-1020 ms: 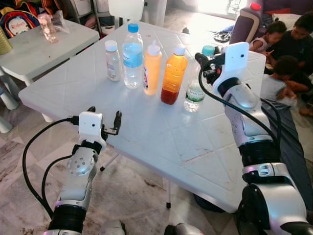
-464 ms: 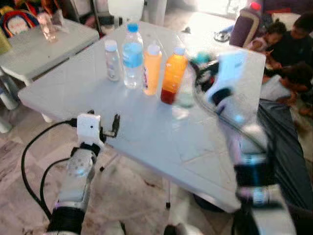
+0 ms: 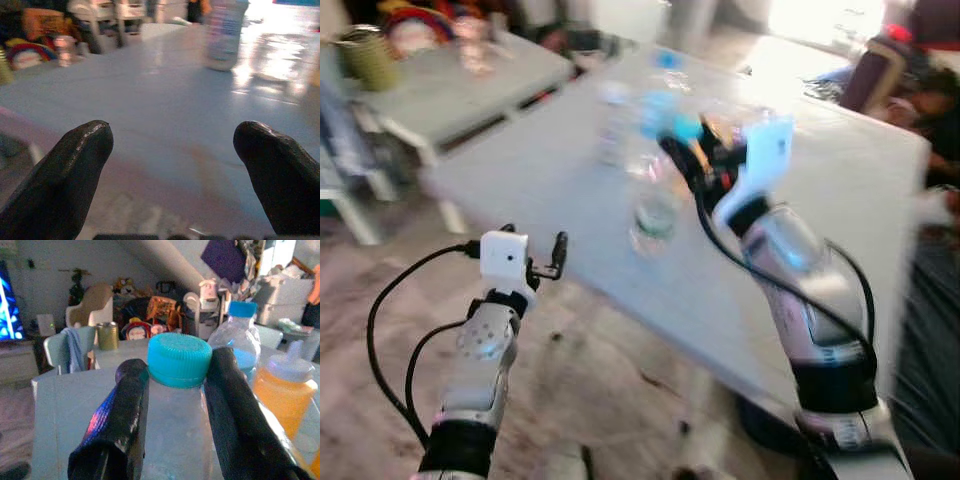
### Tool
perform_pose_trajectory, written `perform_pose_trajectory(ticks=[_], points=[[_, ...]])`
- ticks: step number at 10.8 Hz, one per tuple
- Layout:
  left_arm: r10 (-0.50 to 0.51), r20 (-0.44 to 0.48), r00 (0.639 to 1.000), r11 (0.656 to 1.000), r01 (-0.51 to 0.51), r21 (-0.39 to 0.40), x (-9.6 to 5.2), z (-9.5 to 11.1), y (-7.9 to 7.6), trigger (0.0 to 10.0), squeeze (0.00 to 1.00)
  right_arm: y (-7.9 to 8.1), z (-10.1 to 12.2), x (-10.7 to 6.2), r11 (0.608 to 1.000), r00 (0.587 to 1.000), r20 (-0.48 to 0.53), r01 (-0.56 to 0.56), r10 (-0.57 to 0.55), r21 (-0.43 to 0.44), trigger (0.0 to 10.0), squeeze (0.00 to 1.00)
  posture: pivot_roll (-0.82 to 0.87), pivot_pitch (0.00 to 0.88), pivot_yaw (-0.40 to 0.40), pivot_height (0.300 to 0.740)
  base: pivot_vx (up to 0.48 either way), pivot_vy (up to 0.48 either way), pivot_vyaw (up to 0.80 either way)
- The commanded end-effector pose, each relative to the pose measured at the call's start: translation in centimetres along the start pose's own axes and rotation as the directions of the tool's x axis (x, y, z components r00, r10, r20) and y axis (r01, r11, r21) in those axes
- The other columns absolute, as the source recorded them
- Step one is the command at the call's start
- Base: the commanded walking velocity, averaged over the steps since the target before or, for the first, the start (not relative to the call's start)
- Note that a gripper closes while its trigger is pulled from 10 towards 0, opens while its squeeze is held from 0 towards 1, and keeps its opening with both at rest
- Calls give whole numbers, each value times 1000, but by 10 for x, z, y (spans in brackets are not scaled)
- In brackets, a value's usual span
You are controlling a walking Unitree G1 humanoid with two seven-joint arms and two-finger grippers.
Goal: Restocking fridge
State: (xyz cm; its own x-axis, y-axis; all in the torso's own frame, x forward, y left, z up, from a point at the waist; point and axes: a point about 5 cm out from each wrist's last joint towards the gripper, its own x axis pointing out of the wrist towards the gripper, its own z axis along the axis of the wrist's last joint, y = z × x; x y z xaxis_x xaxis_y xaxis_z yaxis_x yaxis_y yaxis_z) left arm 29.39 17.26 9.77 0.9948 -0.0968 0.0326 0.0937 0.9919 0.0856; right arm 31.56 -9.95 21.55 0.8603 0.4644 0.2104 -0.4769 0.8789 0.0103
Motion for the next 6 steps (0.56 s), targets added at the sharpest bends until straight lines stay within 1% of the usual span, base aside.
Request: perform_pose_trajectory(ticks=[1, 2, 3, 4, 5, 6], points=[[55, 5, 998, 998, -55, 28, -1, 0, 11, 10000, 0, -5, -2, -5, 999, 1000, 4, 27, -27, -20, 10000, 0, 102, 64, -54, 740, 0, 480, 0], [90, 5, 996, 995, -91, 39, -2, 0, 17, 10000, 0, -6, -7, -8, 999, 1000, -1, 31, -31, -35, 10000, 0, 102, 64, -54, 740, 0, 480, 0], [132, 11, 991, 989, -132, 64, -2, 0, 23, 10000, 0, -6, -9, -11, 997, 999, 14, 38, -37, -65, 10000, 0, 105, 64, -54, 740, 0, 480, 0], [181, 19, 983, 979, -182, 88, -3, 1, 28, 10000, 0, -5, -11, -15, 996, 998, 36, 47, -44, -73, 10000, 0, 107, 63, -56, 740, 0, 480, 800], [188, 14, 982, 978, -189, 90, -4, -1, 29, 10000, 0, -3, -14, -17, 995, 999, 37, 37, -34, -90, 10000, 0, 107, 63, -56, 740, 0, 480, 800], [184, 5, 983, 979, -183, 88, -6, -5, 26, 10000, 0, -2, -20, -22, 995, 999, 26, 32, -30, -94, 10000, 0, 108, 51, -65, 740, 0, 480, 800]])
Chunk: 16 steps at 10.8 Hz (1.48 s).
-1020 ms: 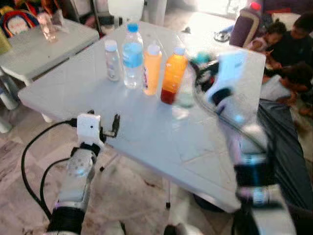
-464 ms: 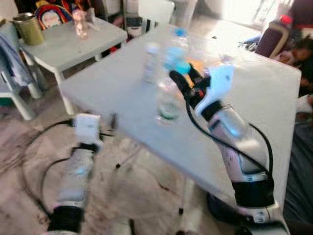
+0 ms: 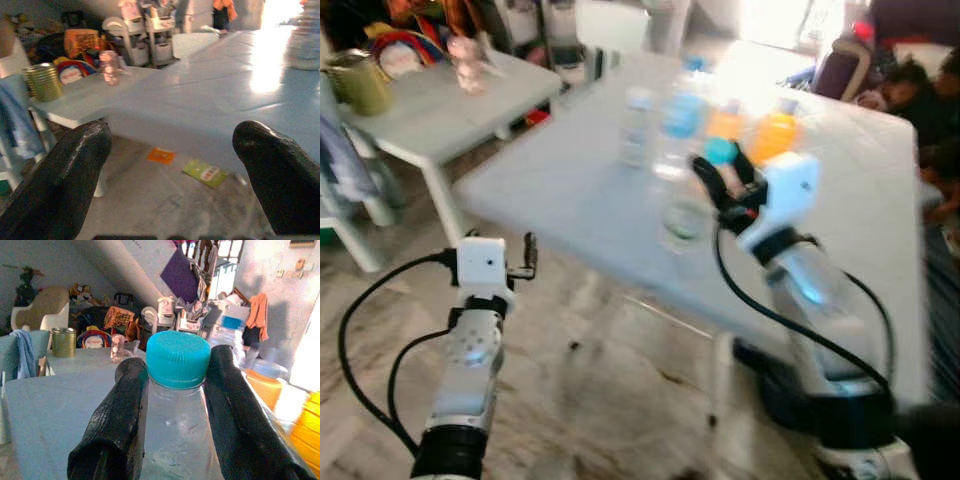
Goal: Restocking fridge
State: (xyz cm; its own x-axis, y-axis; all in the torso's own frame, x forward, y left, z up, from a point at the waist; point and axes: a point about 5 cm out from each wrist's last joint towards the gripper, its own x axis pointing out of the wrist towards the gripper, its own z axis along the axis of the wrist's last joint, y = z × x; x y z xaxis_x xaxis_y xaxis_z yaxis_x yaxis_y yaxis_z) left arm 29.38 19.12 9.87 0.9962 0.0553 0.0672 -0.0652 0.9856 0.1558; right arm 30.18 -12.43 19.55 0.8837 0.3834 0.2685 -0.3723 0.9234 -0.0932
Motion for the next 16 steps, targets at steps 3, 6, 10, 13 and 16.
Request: perform_pose_trajectory(ticks=[3, 6, 10, 13, 16], points=[[55, -56, 997, 998, -54, 16, -14, -17, 9, 10000, 0, 13, -25, -15, 1000, 997, -66, -28, 28, -4, 10000, 0, 104, 45, -70, 740, 0, 480, 798], [50, -102, 993, 999, -50, 4, -28, -30, 7, 10000, 0, 0, -50, -37, 999, 990, -138, 24, -30, -42, 10000, 0, 94, 25, -67, 740, 0, 480, 794], [24, -129, 991, 1000, -23, 4, -42, -40, -3, 10000, 0, -14, -78, -60, 989, 967, -220, 111, -129, -95, 10000, 0, 96, 26, -59, 740, 0, 210, 794], [21, -82, 996, 1000, -19, 16, -30, -28, 2, 10000, 0, -12, -84, -59, 987, 966, -213, 131, -148, -94, 10000, 0, 102, 28, -52, 740, 0, 0, 794], [7, -93, 996, 1000, -6, 9, -31, -30, -3, 10000, 0, -5, -93, -53, 963, 936, -226, 263, -270, -63, 10000, 0, 97, 23, -49, 740, 0, 0, 794]])
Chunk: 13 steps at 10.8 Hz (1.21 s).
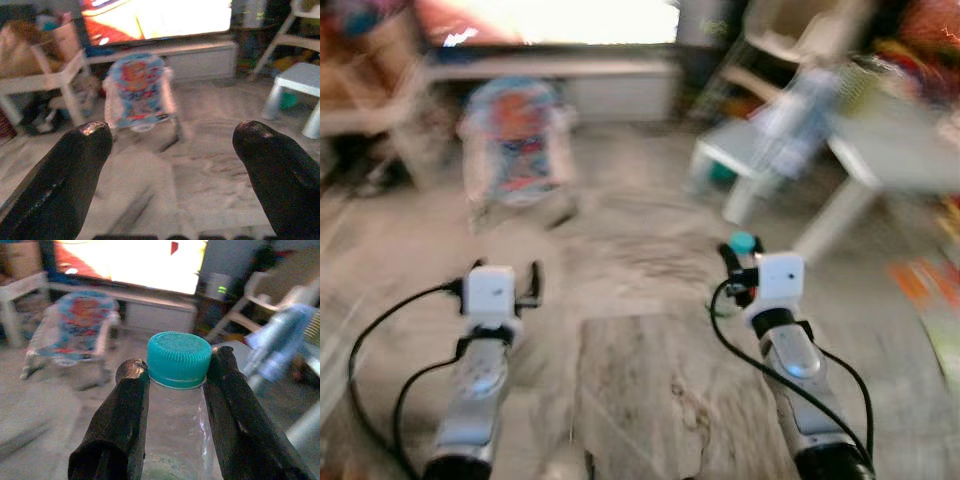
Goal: Restocking fridge
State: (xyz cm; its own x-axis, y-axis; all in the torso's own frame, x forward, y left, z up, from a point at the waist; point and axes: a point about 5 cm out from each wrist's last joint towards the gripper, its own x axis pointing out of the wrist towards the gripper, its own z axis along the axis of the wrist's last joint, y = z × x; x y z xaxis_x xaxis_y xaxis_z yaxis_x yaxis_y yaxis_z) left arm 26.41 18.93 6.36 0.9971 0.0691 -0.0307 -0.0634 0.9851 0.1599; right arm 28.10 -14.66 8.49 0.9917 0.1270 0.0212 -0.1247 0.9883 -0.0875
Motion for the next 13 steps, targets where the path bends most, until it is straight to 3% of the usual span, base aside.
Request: perform_pose_trajectory(ticks=[1, 3, 5, 6, 9, 13], points=[[1, 7, 1000, 1000, -1, 3, 2, 3, -1, 10000, 0, -5, 8, 3, 999, 999, 47, -19, 21, -30, 10000, 0, 97, 20, -55, 740, 0, 0, 794], [41, -16, 999, 998, -42, -36, 4, 1, 4, 10000, 0, -16, 4, 4, 998, 1000, 29, -4, 6, -69, 10000, 0, 95, 18, -62, 740, 0, 0, 794], [36, -26, 999, 999, -36, -1, 5, -1, 8, 10000, 0, -22, 3, 6, 997, 1000, 29, -4, 6, -76, 10000, 0, 99, 16, -54, 740, 0, 0, 794], [30, -47, 998, 999, -31, -20, 3, -5, 9, 10000, 0, -25, 4, 5, 997, 999, 31, 17, -15, -69, 10000, 0, 99, 14, -51, 740, 0, 0, 794], [16, -75, 997, 1000, -17, -4, -13, -16, 14, 10000, 0, -37, -2, -5, 996, 997, 23, 78, -77, -53, 10000, 0, 90, 24, -39, 740, 0, 0, 790], [-56, -90, 994, 998, 54, -31, -8, -16, 2, 10000, 0, -37, -4, -6, 994, 994, 25, 103, -102, -44, 10000, 0, 66, 18, 9, 740, 0, 0, 788]])
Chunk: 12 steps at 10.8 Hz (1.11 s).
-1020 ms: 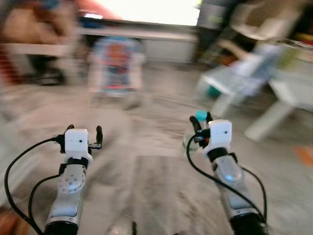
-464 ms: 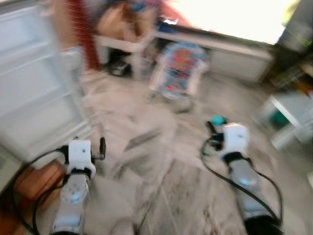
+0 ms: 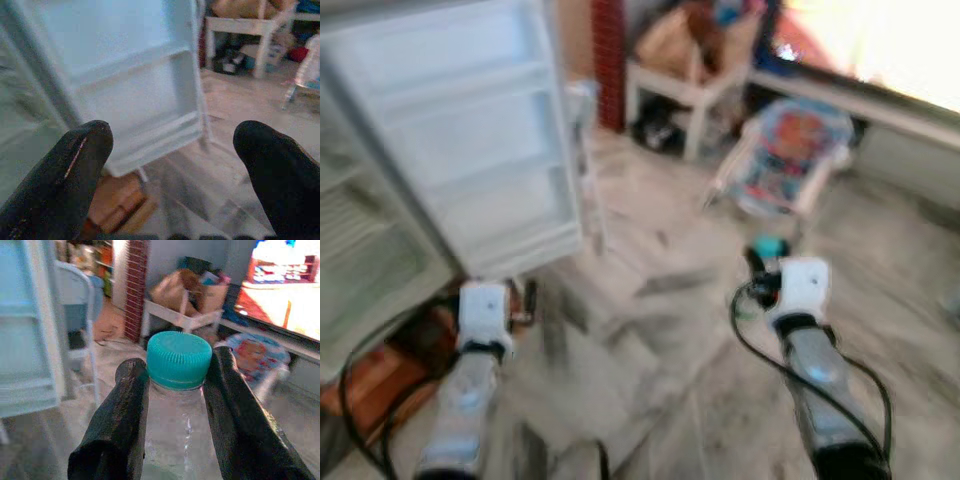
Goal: Restocking fridge
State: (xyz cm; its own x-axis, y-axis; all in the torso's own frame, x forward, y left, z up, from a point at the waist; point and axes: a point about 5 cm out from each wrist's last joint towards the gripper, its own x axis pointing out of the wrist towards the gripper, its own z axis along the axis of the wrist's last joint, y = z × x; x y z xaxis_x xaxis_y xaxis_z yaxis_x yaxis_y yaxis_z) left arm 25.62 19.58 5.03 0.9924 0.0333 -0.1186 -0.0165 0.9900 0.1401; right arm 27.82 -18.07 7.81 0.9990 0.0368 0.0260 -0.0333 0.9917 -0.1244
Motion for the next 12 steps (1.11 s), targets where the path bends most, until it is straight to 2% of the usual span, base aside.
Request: perform_pose_trajectory(ticks=[1, 4, 5, 6, 9, 12], points=[[-8, -6, 1000, 1000, 8, 6, 1, -1, -1, 10000, 0, -4, 4, 0, 1000, 1000, 24, 14, -14, -5, 10000, 0, 64, 22, 10, 740, 0, 0, 431], [13, 8, 1000, 999, -13, 29, 2, 1, 3, 10000, 0, 3, 5, 6, 1000, 1000, 25, -18, 18, -8, 10000, 0, 81, 27, -7, 740, 0, 0, 0], [8, 9, 1000, 1000, -9, 22, 3, 2, 2, 10000, 0, 8, 10, 9, 997, 996, 49, -69, 71, -35, 10000, 0, 89, 30, -14, 740, 270, 0, 800], [1, 11, 1000, 1000, -1, 8, 3, 3, 2, 10000, 0, 11, 17, 14, 997, 994, 76, -80, 81, -22, 10000, 0, 91, 25, -21, 740, 304, 0, 800], [15, 13, 1000, 1000, -15, 2, 5, 3, 3, 10000, 0, 14, 19, 18, 993, 990, 84, -114, 116, -36, 10000, 0, 93, 24, -32, 740, 304, 0, 677], [9, 7, 1000, 1000, -9, -16, -5, -2, -4, 10000, 0, 10, 17, 16, 992, 990, 78, -119, 121, -28, 10000, 0, 98, 23, -48, 740, 280, 0, 0]])
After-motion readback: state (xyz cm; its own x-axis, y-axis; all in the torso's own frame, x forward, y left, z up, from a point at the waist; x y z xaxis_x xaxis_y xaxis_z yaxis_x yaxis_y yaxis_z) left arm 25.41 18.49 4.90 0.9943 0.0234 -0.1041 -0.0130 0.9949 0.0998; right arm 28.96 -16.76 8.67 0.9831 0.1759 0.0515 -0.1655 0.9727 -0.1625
